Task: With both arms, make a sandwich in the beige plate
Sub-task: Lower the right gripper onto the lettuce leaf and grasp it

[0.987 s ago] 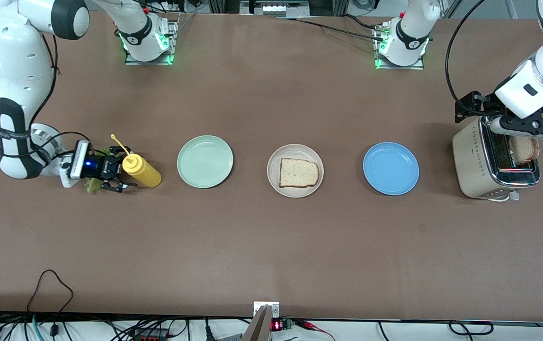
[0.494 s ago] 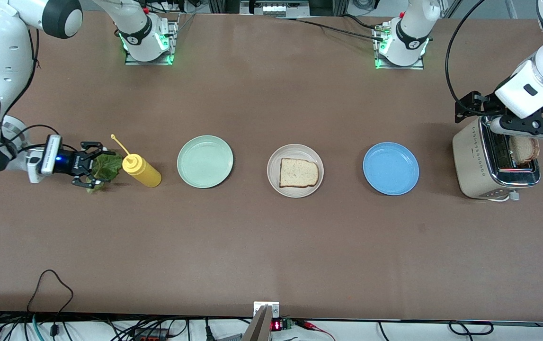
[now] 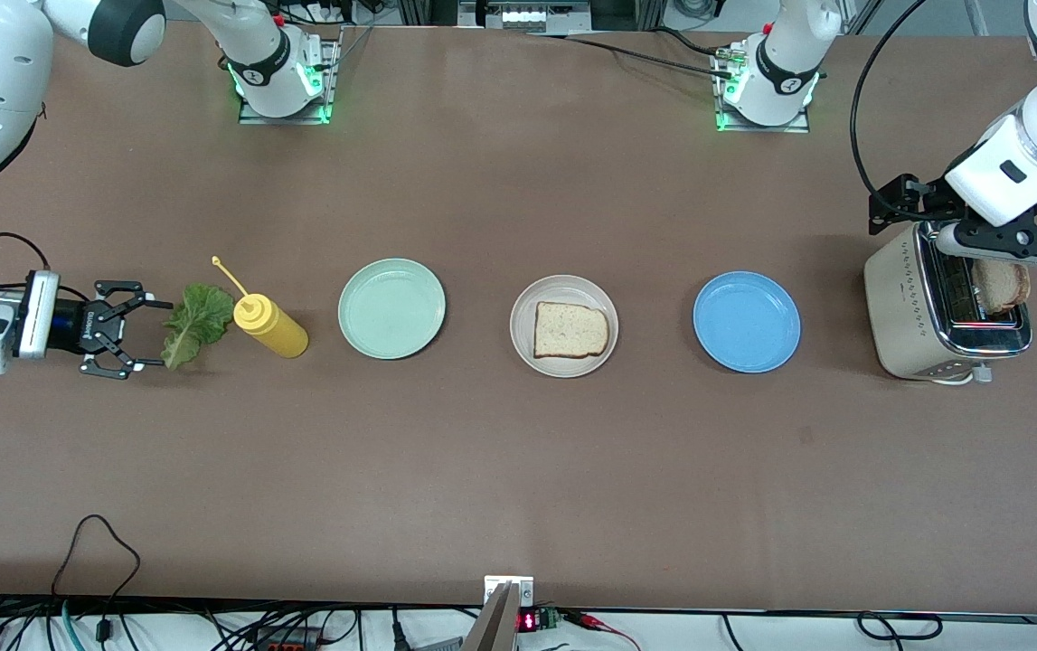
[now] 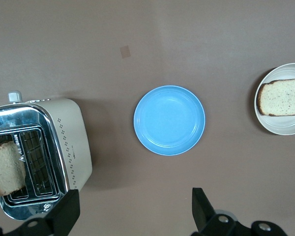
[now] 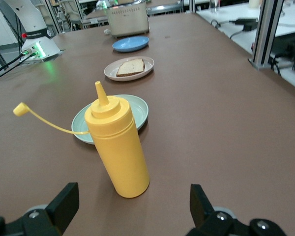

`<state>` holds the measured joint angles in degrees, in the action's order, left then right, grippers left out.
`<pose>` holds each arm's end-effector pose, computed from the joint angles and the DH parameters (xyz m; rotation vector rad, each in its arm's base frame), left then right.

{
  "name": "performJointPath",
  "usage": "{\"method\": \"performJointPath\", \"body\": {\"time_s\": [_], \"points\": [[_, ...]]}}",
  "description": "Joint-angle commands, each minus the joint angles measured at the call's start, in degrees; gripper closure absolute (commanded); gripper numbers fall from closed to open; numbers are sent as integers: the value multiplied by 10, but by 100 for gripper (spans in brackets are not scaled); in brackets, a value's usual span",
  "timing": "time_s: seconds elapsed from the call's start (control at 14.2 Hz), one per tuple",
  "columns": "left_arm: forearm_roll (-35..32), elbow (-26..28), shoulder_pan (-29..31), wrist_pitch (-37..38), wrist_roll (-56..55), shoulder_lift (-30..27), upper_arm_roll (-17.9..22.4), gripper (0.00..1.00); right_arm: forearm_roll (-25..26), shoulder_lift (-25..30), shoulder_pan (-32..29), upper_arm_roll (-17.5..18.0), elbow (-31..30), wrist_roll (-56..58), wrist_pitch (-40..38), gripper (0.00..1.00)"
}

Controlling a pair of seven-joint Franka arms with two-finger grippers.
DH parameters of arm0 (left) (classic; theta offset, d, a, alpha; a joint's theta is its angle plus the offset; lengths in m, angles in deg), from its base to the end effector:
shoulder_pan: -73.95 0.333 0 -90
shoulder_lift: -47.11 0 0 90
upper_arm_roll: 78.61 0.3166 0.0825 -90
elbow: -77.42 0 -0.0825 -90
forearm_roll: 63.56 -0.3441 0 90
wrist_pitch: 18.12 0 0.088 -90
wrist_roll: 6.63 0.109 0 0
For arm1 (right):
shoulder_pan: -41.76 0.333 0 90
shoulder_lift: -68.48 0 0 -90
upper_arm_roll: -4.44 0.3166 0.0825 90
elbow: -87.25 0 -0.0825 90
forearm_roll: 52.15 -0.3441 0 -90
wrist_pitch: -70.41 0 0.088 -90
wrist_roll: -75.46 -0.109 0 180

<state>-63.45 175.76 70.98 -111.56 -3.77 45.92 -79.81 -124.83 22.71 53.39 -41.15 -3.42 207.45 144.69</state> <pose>0.5070 -0.0373 0.5758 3.1333 -0.1922 -0.1017 0.5926 -0.1419 0.2766 -1.6803 -1.4665 -0.7551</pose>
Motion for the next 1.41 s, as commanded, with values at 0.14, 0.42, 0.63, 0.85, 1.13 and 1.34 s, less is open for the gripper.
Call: {"method": "performJointPath", "body": {"time_s": [0.14, 0.42, 0.63, 0.85, 1.13, 1.34], "points": [[2, -10, -2, 10, -4, 0, 1, 0, 105, 56, 45, -12, 3, -137, 63, 0], [2, -10, -1, 10, -1, 0, 1, 0, 245, 132, -5, 115, -19, -254, 186, 0], [2, -10, -1, 10, -1, 0, 1, 0, 298, 151, -39, 181, -67, -311, 297, 0], [2, -10, -1, 10, -1, 0, 1, 0, 336, 161, -52, 226, -123, -385, 400, 0], [2, -10, 0, 10, -1, 0, 1, 0, 387, 170, -56, 261, -179, -487, 508, 0], [2, -10, 0, 10, -1, 0, 1, 0, 452, 178, -54, 274, -208, -597, 554, 0]]}}
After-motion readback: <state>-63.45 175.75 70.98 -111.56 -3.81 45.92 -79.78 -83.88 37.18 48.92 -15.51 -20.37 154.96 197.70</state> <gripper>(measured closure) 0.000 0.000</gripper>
